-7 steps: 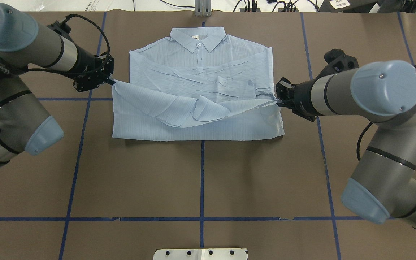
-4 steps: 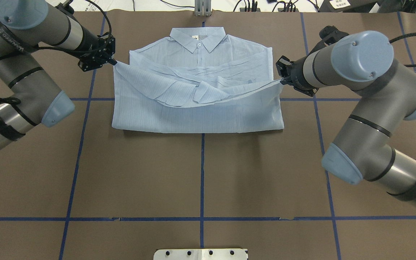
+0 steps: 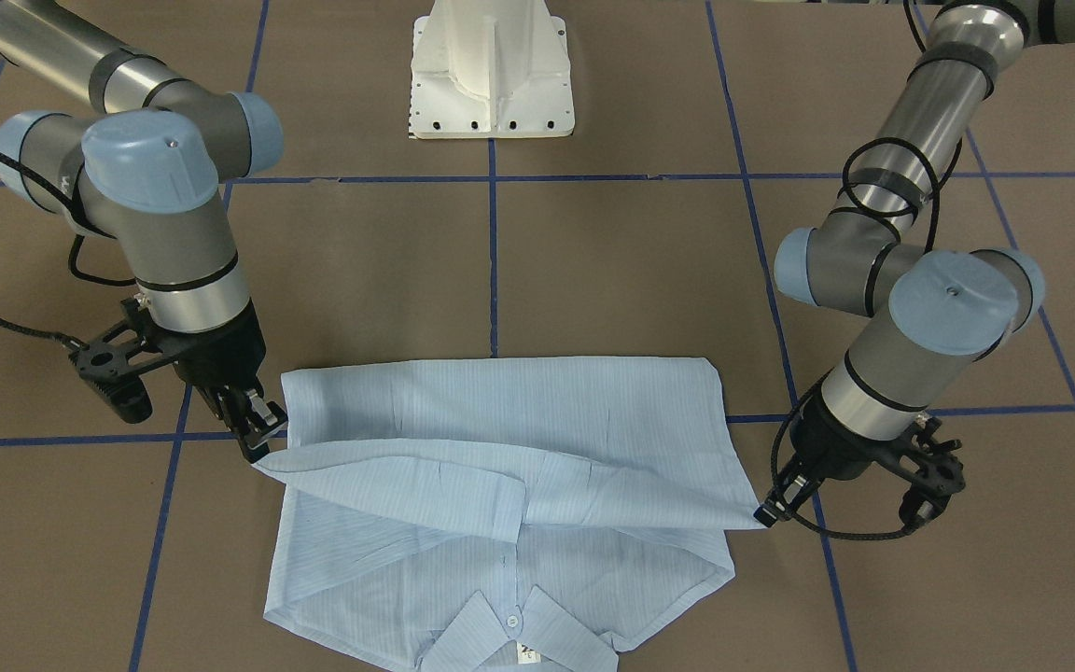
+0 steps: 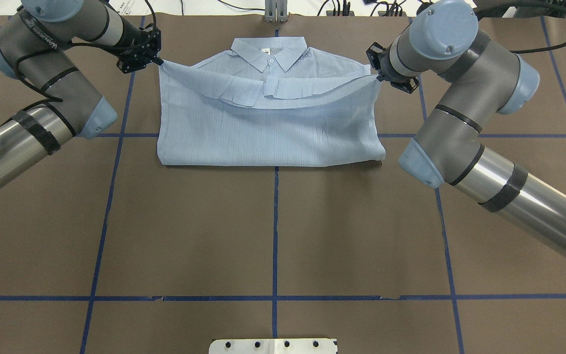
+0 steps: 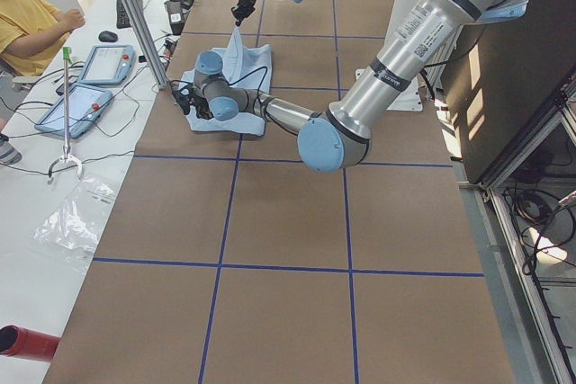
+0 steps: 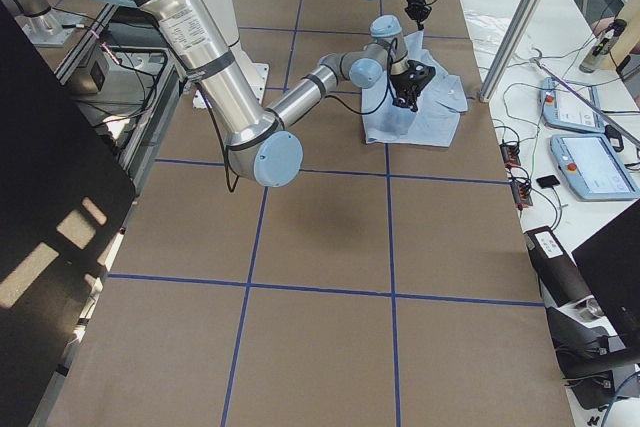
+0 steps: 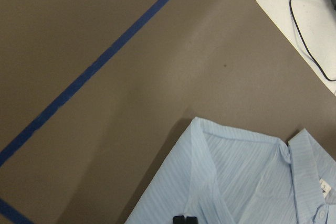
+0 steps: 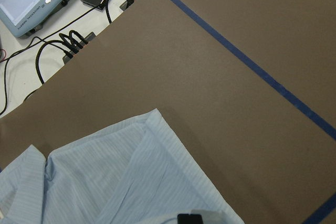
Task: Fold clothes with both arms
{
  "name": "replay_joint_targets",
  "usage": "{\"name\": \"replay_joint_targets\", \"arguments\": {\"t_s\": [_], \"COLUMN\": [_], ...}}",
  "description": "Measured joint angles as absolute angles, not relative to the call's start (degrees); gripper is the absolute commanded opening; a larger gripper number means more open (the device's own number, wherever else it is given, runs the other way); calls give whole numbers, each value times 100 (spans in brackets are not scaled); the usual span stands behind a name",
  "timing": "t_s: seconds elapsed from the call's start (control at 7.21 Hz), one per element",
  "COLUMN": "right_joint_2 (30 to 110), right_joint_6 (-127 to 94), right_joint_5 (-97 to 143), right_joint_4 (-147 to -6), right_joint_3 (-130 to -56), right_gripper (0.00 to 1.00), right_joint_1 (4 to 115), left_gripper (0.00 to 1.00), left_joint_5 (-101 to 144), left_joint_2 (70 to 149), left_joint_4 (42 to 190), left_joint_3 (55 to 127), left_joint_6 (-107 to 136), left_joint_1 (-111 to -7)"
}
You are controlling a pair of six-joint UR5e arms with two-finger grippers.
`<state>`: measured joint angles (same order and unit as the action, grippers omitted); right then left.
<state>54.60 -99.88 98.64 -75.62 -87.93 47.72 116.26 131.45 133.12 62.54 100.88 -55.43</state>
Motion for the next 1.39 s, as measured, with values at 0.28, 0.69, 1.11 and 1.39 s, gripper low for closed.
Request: {"name": "replay_joint_targets", "arguments": {"t_s": [0.28,0.69,1.11,1.39], "right_joint_2": [5269,5021,4818,4671], "right_joint_6": [-9986,-9984,-9990,-9991], "right_joint_5": [9790,9742,9668,9561], "right_joint_4": [-7172,-6924,-6913,-6660], "right_joint_3": [-8162,-7561,-7250,-6798], "right_gripper": [0,0,0,0], "right_joint_1": [4824,4921,4925,4897], "left_gripper": [0,0,0,17], "left_joint_5": [11597,11514,11350,11339], "left_joint_2": [13407,13643,13659,13644], "left_joint_4": [13545,13845,13874,13910], "left_joint_3": [5744,5222,5162,5150], "left_joint_6": [10088,10076,10072,10072], "left_joint_1": [-5530,-5470,-5376,-5346]}}
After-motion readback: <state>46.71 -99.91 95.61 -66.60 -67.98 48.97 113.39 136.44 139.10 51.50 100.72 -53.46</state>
